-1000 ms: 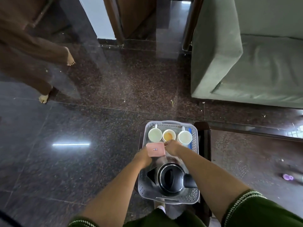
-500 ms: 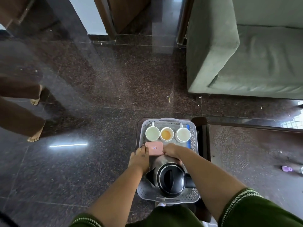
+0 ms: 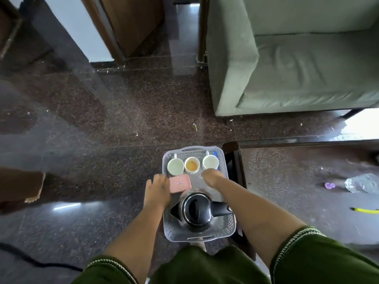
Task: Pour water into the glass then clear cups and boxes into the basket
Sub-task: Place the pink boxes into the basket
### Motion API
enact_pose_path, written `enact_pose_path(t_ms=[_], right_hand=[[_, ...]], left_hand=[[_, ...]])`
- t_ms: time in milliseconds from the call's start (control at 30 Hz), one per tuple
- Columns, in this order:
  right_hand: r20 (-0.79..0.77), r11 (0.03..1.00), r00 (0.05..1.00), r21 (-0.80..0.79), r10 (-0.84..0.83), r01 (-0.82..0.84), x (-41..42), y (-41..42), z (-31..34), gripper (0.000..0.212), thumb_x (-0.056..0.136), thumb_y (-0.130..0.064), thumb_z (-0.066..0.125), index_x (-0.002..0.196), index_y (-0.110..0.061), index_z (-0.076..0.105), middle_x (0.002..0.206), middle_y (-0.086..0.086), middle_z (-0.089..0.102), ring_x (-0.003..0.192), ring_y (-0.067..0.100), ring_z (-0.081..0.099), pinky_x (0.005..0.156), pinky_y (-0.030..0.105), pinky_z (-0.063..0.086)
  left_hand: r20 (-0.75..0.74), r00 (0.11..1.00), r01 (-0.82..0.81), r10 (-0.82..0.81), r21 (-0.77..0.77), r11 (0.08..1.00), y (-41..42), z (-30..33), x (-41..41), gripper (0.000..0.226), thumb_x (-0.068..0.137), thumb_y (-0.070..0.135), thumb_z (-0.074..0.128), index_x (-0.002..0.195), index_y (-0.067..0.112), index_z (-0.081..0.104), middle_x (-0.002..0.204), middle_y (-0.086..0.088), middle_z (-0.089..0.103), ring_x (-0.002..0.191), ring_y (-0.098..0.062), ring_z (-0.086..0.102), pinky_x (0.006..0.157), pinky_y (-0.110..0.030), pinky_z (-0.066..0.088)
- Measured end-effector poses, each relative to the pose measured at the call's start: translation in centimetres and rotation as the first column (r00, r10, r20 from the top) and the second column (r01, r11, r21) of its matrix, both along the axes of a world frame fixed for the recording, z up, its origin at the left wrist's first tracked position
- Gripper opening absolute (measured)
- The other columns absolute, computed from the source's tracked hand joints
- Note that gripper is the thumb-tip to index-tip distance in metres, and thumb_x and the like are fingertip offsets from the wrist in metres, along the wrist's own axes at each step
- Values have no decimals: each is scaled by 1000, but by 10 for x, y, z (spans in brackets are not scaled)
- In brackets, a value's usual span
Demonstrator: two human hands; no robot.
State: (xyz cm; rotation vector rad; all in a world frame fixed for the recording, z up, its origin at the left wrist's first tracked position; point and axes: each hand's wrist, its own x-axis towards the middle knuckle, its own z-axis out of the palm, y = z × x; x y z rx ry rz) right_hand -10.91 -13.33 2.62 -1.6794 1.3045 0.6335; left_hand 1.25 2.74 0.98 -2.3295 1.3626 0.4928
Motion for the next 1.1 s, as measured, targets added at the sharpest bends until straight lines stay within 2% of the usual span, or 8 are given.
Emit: enact_pose_path(t_ms=[200,333,400,533,700,800,867,1100], right_hand=[[80,965,985,-203,-153,166,-68,-40,54,37,98,-20,41,123,-4,62,127,17,61,121,32,56,100,34,44],[150,902,952,-311,-265,300,-132,-72,78,33,94,-22,42,111,-10,68,115,12,68,107,29,63,89,30,52],[209,836,896,-326,-391,441,-170,-88,87,29,92,-26,47,109,-16,69,115,6,67,105,27,63,81,24,47],[292,645,725,-331,-624,689,-254,-115,96,24,90,-28,51,105,-19,67,114,5,66,98,24,62,82,26,47],[333,458,565,-350,-755,817,-365,-137,88,23,89,-19,52,108,-17,65,118,10,66,114,30,58,93,31,46],[321,406,507,-333,-799,851,-445,-153,72,31,87,-18,56,117,-13,61,123,15,60,116,33,56,97,34,46],[318,375,467,-311,-825,873,-505,-168,56,36,85,-17,56,121,-13,58,125,16,54,115,34,56,99,37,46],[207,321,390,-303,-897,897,-701,-250,-13,42,89,-16,55,130,-8,50,129,20,49,119,37,52,101,34,40]], left_hand=[[-32,989,-150,147,-236,960,-71,48,-20,40,97,41,39,122,14,53,125,-7,55,118,-26,44,92,-41,38],[-60,998,-19,-4,-374,927,-149,76,-62,35,94,40,44,114,13,55,120,-8,57,117,-29,45,90,-43,39],[-71,991,78,-116,-403,912,-183,90,-94,33,92,40,48,112,15,54,120,-6,57,118,-28,44,91,-42,39],[-68,943,269,-326,-422,866,-238,107,-172,30,92,38,49,113,18,54,120,-3,55,119,-26,43,93,-42,39],[-100,850,435,-517,-422,796,-292,104,-294,36,99,40,39,100,17,67,112,-1,61,116,-25,45,92,-42,39],[-189,790,473,-583,-418,776,-324,92,-386,35,98,35,39,101,16,69,112,-1,63,114,-25,47,90,-38,41],[-301,747,479,-593,-374,794,-348,78,-453,28,93,25,43,115,19,61,122,-1,59,118,-25,45,92,-36,41],[-556,667,474,-496,-196,858,-448,-7,-676,62,89,24,55,144,8,34,143,-18,45,132,-34,41,110,-35,32]])
